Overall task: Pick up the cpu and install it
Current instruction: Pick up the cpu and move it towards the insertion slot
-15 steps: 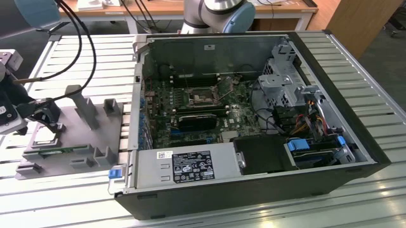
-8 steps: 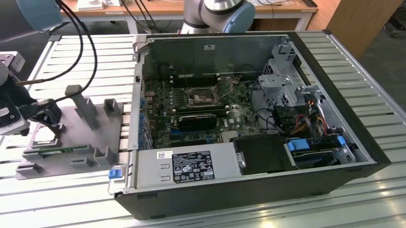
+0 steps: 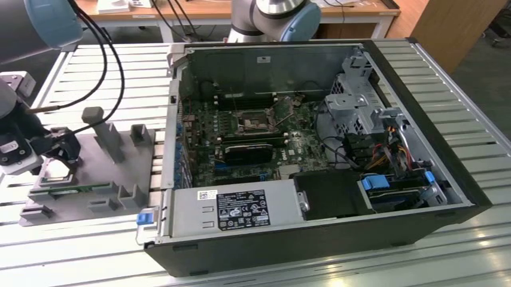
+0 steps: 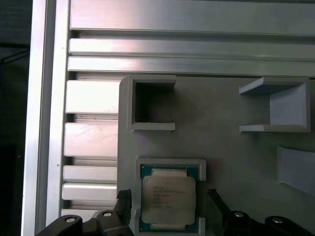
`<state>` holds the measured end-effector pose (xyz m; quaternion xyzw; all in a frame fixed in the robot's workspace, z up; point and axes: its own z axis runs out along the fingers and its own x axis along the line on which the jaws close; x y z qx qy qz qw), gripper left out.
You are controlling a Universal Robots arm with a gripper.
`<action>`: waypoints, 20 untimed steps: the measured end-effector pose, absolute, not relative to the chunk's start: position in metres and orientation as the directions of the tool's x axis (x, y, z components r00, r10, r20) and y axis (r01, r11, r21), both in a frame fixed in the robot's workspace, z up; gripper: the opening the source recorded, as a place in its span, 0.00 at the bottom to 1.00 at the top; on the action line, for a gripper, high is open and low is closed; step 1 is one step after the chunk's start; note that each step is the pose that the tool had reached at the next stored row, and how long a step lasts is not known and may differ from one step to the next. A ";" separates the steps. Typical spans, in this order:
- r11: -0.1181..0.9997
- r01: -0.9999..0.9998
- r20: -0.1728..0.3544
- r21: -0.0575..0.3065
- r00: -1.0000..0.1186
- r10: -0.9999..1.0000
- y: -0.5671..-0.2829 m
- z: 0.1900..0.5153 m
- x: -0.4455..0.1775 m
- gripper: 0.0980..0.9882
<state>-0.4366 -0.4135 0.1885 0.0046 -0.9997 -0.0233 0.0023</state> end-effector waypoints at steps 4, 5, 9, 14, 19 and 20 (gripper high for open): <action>0.999 -0.010 0.003 0.047 -1.000 -0.010 -0.413 0.187 -0.437 0.54; 0.999 -0.010 0.003 0.047 -1.000 -0.010 -0.413 0.187 -0.437 0.54; 0.999 -0.010 0.003 0.047 -1.000 -0.010 -0.412 0.187 -0.437 0.54; 0.999 -0.010 0.002 0.047 -1.000 -0.011 -0.412 0.186 -0.437 0.54; 0.999 -0.011 0.002 0.047 -1.000 -0.011 -0.412 0.186 -0.437 0.48; 0.999 -0.011 0.001 0.047 -1.000 -0.011 -0.412 0.186 -0.437 0.48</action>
